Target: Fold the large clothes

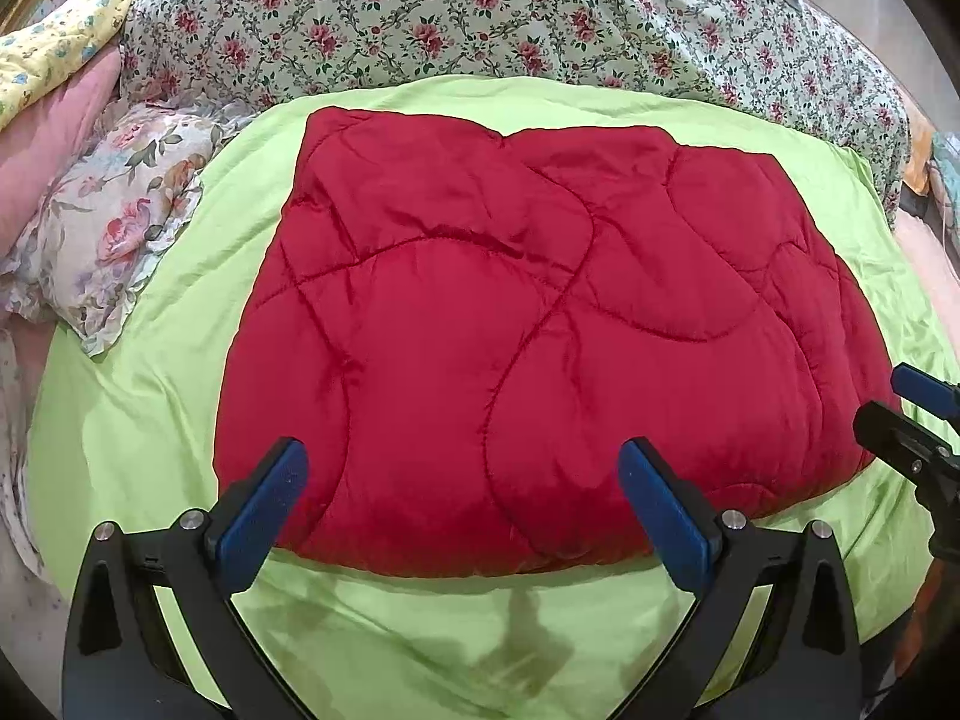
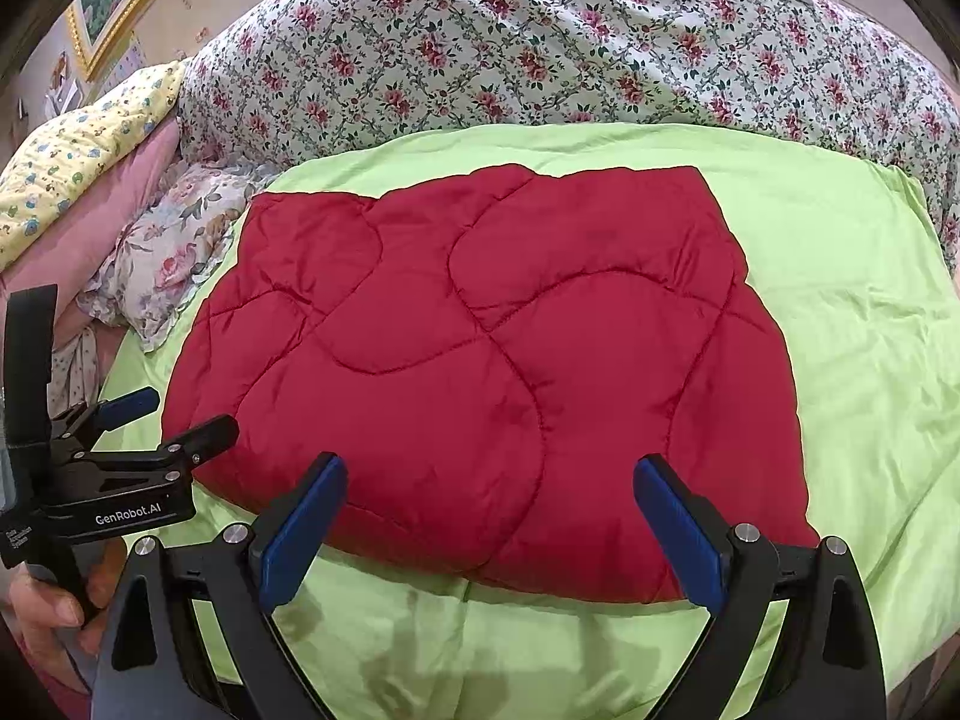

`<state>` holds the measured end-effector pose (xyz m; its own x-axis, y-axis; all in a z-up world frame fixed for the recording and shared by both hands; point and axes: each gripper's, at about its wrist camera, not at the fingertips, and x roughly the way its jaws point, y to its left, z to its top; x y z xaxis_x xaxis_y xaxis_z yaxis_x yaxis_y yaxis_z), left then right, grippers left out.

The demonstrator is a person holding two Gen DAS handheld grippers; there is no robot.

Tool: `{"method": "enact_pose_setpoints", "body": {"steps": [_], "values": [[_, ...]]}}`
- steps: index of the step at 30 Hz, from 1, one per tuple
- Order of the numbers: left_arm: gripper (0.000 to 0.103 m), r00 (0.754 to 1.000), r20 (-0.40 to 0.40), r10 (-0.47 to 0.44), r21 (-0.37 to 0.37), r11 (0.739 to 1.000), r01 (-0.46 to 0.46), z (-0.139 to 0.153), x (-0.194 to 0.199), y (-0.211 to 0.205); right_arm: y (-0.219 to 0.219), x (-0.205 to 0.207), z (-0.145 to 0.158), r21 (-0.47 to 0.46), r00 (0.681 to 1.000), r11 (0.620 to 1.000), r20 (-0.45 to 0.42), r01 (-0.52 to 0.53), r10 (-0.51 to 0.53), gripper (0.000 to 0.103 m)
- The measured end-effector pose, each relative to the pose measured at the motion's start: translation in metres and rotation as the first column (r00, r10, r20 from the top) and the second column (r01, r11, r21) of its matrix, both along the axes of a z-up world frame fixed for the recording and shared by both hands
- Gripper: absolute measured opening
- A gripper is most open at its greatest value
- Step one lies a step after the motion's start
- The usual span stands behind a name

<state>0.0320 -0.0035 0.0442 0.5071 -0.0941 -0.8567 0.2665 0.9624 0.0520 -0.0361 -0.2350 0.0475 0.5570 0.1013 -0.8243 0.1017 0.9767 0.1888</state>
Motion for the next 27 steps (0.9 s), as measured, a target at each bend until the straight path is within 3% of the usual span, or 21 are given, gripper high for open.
{"method": "enact_pose_setpoints", "body": {"steps": [27], "values": [[0.103,1.000,-0.003,0.004,-0.003,1.000,-0.004,0.0007,0.0012,0.0010,-0.0032,0.0001,-0.0004,0.005,1.000,1.000,-0.003,0.003,-0.003,0.098]]}}
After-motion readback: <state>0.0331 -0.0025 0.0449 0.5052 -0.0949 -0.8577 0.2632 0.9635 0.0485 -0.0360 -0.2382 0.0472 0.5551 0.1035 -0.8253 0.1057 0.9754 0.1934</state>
